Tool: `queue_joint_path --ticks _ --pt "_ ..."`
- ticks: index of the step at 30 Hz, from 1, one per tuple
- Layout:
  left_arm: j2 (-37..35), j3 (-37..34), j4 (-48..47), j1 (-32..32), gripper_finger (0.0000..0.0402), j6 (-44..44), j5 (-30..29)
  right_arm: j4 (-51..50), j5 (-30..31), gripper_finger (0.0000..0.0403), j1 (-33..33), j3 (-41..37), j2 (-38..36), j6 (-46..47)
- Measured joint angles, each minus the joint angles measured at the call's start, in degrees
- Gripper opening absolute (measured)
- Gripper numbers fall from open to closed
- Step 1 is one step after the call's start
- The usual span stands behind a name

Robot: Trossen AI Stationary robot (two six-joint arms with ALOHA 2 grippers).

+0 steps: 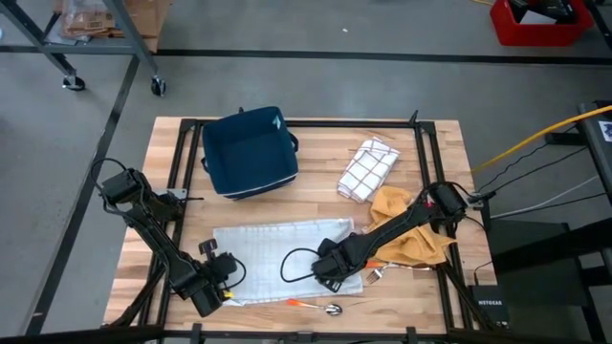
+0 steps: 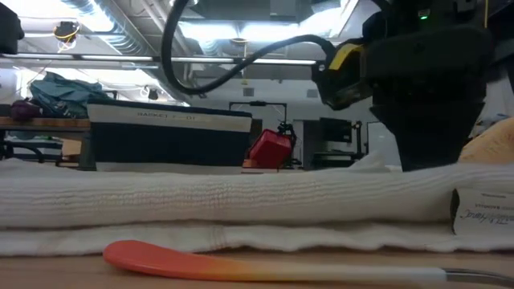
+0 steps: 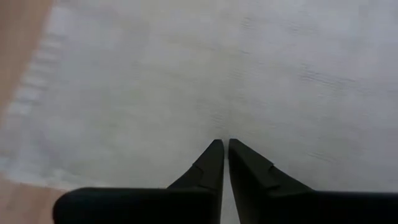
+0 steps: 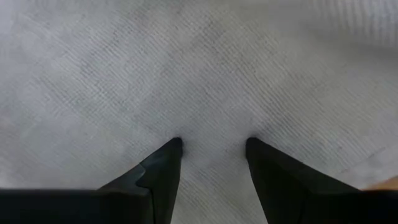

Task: Fold towel
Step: Fold the left white patterned towel

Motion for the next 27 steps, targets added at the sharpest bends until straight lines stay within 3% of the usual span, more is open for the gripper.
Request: queue_joint_path --ticks 14,22,27 --pt "0.8 0.0 14.6 0.1 0.0001 9.3 4.0 -0.1 19.7 0.0185 -6.6 -0.3 0.6 0.0" --pt "0.8 0.0 16.2 2.0 0.0000 11.0 3.6 0.0 20.5 0.0185 -12.3 -0.3 0.6 -2.1" --pt "0.7 0.2 16.0 3.2 0.0000 13.5 3.4 -0.4 16.6 0.0185 -14.7 0.3 0.6 -2.8"
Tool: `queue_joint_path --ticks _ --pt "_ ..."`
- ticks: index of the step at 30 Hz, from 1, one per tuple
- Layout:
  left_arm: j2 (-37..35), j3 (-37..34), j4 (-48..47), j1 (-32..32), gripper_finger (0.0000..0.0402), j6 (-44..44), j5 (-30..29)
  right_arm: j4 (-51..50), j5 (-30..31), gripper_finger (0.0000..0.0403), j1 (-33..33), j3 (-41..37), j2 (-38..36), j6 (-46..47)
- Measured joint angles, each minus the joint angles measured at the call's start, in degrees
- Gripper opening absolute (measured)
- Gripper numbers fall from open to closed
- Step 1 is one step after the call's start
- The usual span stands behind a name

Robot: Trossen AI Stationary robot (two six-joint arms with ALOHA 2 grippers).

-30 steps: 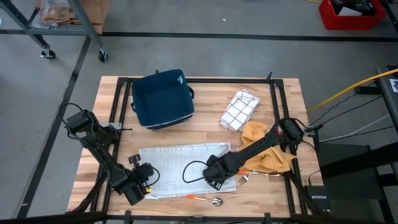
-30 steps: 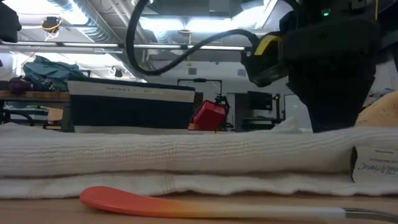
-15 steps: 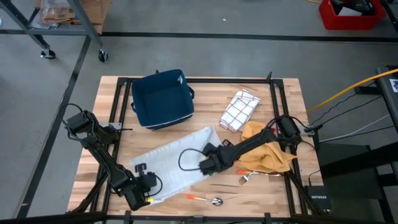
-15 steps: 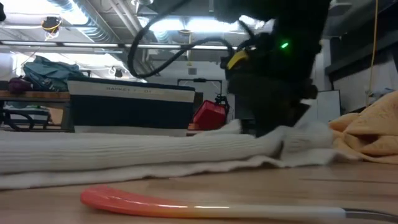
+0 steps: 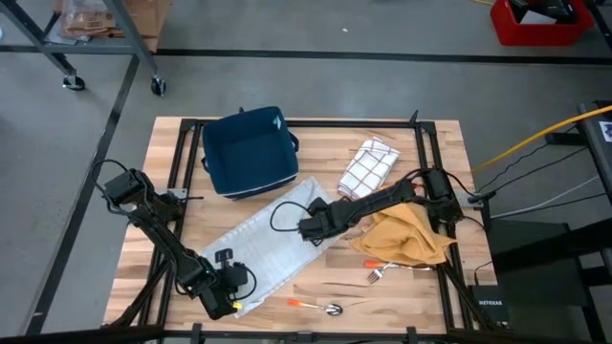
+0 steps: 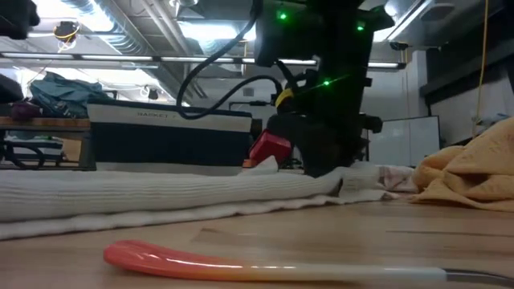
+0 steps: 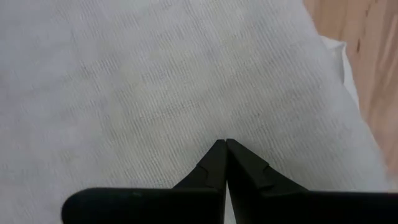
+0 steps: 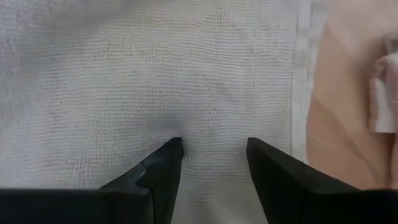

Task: Fold towel
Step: Fold the left white patterned towel

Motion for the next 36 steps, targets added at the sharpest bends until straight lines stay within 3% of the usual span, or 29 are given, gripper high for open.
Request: queue_joint_path --ticks 8,14,22,30,36 --pt "0.0 3.7 -3.1 1.9 0.0001 7.2 -0.3 -0.1 -4.1 0.0185 -1.2 5.7 0.1 -7.0" --pt "-1.8 8.6 -13.1 3.6 0.0001 11.2 -2.5 -4.2 -4.1 0.0185 -0.6 14.5 0.1 -12.6" --pt "-9.9 10.6 -25.7 4.2 0.0001 11.5 -8.5 -11.4 -2.6 0.0185 2.2 26.2 0.0 -15.4" --pt "-12.0 10.5 -38.6 3.5 0.0001 8.4 -6.2 -11.2 -2.6 0.0185 7.1 26.8 0.0 -14.7" --pt "-12.0 7.6 -38.8 3.5 0.0001 7.9 -5.6 -8.1 -1.2 0.0185 10.5 23.2 0.0 -11.3"
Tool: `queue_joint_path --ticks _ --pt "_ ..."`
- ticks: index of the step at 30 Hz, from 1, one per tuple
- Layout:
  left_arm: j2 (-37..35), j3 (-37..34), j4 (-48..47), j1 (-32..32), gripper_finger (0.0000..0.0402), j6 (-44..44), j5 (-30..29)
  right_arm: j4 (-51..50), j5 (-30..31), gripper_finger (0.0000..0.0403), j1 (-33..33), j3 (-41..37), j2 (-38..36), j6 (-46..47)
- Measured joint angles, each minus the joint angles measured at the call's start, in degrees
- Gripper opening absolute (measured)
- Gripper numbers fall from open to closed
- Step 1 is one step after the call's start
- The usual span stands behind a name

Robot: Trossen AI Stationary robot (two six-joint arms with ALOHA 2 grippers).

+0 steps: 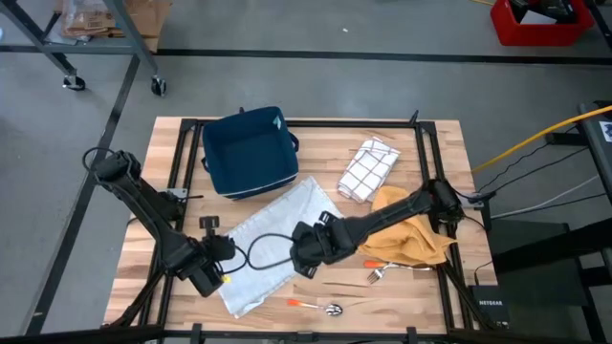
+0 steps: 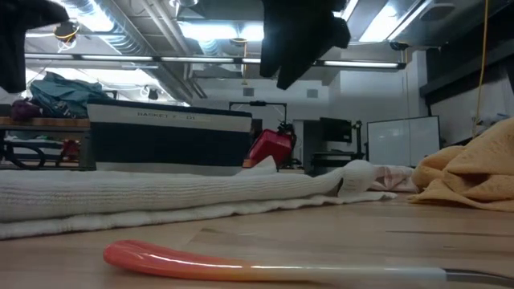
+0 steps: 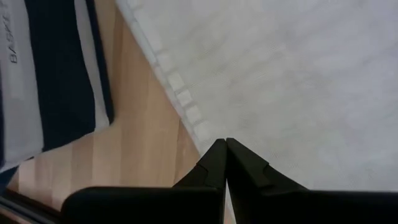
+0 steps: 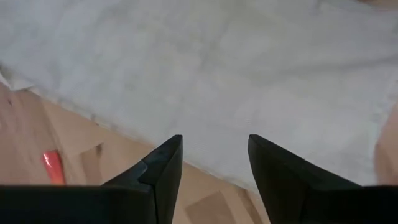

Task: Fold towel
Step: Fold the left white patterned towel

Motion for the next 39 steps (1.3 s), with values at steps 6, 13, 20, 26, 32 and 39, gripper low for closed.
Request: queue_joint_path --ticks 6,13,20,26,32,39 --pt "0.0 -4.9 2.1 0.0 0.0001 -5.4 0.2 8.5 3.3 0.0185 1.6 -7.2 0.0 1.4" --pt "0.1 -9.1 7.3 -0.1 0.0001 -6.0 0.2 18.6 6.6 0.0185 1.2 -14.3 0.0 1.4" --pt "0.1 -14.2 16.7 -0.1 0.0001 -4.8 0.2 21.2 9.2 0.0185 0.7 -17.9 0.0 1.8" --pt "0.1 -18.4 28.8 -0.1 0.0001 -5.0 1.3 18.8 9.7 0.0185 -0.1 -20.0 0.0 5.7" --pt "0.1 -19.9 38.1 0.0 0.0001 -5.0 3.5 15.5 9.7 0.0185 -2.3 -22.7 0.0 8.8" --pt "0.4 -19.9 46.2 0.0 0.0001 -2.7 3.7 15.9 9.6 0.0185 -5.4 -25.2 0.0 8.8"
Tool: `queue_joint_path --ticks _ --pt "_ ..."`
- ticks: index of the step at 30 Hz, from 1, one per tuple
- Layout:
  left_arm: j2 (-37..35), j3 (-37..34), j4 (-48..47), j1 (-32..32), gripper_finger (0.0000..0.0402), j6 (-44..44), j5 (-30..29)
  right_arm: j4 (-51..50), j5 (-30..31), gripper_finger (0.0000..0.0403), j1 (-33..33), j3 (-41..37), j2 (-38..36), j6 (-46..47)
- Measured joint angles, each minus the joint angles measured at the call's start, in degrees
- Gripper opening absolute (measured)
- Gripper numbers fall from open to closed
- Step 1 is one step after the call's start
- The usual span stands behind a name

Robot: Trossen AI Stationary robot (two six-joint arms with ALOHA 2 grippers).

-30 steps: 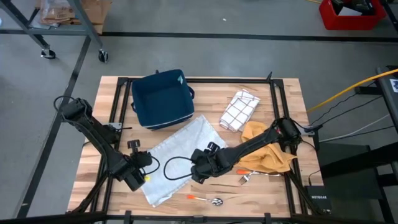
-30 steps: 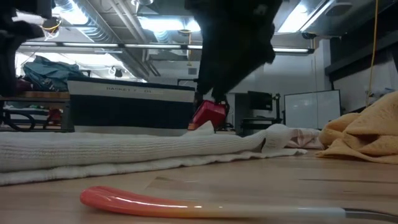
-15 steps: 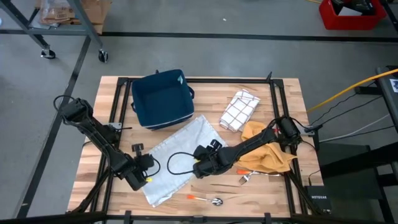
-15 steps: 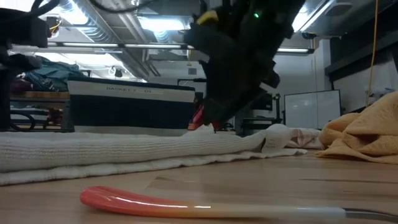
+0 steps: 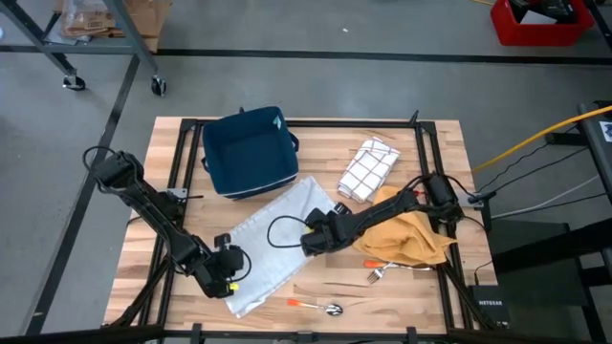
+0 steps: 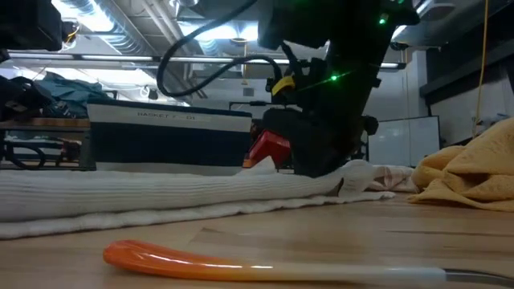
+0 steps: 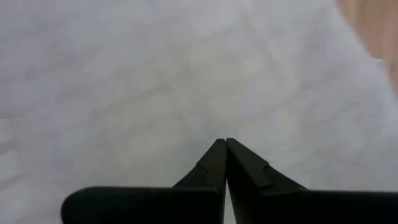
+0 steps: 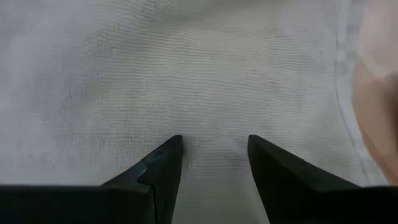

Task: Fold towel
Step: Fold the left white patterned towel

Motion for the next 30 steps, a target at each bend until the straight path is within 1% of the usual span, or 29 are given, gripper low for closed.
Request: queue_joint_path --ticks 4,9,13,16,18,22,24,27,30 --pt "1.8 0.0 4.7 0.1 0.0001 1.6 0.0 0.2 0.3 0.0185 -1.7 -0.2 0.0 -1.0" --pt "6.7 0.0 11.5 1.1 0.0001 3.3 0.0 0.2 1.5 0.0185 -4.1 -0.2 0.0 -4.8" --pt "10.4 0.1 20.5 2.6 0.0001 5.3 -0.6 0.3 1.6 0.0185 -5.7 -0.2 0.0 -6.1" --pt "11.0 0.0 26.3 4.1 0.0001 6.6 -0.3 0.6 1.7 0.0185 -6.0 0.5 0.0 -5.8" --pt "10.0 0.6 28.0 5.0 0.0001 10.0 -0.2 0.8 1.6 0.0185 -5.4 2.0 0.0 -5.8" --pt "6.1 2.3 28.1 6.0 0.0001 19.4 -0.4 0.2 1.3 0.0185 -3.3 6.6 0.0 -5.9" --pt "3.4 2.8 26.5 6.1 0.0001 24.8 -0.2 0.2 0.9 0.0185 -2.0 9.4 0.0 -6.4" --pt "-1.7 3.4 19.6 5.9 0.0001 30.2 -0.2 1.0 -0.8 0.0185 0.4 13.2 0.0 -6.6" --pt "-7.2 3.4 9.6 5.5 0.0001 32.5 0.1 6.0 -3.1 0.0185 3.1 15.4 -0.1 -6.5"
